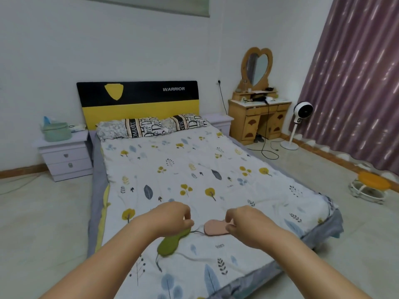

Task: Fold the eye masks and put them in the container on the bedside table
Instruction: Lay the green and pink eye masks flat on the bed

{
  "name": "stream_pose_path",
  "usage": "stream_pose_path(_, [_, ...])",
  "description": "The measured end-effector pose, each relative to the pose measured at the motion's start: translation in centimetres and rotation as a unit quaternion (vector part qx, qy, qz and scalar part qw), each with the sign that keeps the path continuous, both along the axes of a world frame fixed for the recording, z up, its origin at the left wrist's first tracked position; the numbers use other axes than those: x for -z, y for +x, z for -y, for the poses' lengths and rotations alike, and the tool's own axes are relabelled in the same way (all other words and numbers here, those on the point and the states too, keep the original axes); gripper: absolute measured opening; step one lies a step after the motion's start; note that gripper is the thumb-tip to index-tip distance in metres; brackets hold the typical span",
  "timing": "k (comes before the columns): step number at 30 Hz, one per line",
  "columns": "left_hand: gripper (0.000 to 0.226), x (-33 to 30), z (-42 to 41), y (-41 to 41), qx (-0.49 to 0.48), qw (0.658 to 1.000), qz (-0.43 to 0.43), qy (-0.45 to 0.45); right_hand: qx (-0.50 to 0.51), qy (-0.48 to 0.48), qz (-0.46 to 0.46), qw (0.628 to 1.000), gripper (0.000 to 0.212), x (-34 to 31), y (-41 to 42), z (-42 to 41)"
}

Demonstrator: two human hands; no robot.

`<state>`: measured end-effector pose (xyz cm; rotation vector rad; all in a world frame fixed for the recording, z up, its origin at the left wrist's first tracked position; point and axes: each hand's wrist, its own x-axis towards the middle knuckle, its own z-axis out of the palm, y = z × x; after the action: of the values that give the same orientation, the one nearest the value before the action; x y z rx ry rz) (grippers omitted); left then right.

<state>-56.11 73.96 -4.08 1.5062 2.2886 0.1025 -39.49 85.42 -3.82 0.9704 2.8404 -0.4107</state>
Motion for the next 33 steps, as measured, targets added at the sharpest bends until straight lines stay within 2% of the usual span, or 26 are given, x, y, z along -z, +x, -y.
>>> stream_pose_path(5, [0.036,-0.3,-3.1,-5.8,-0.013,1.000,-0.007,-0.017,0.002,-0.013,-0.007,1.000,0.033,-0.2,-5.8,-3.6])
stream_pose_path(15, [0.037,1.0,-7.3,-11.9,-0.053,0.998,0.005,-0.047,-0.049,-0.020,0.017,0.998,0.035,0.6,-13.4,-9.3])
stream_pose_path(26, [0.036,4.0,-14.6,-16.0,-0.162,0.985,0.022,-0.053,-0.133,-0.024,0.040,0.990,0.036,2.8,-20.1,-19.9])
stream_pose_path(33, [0.033,6.4,-20.6,-15.4,-0.237,0.968,0.061,-0.053,-0.222,-0.014,0.113,0.968,0.035,5.1,-22.1,-26.6])
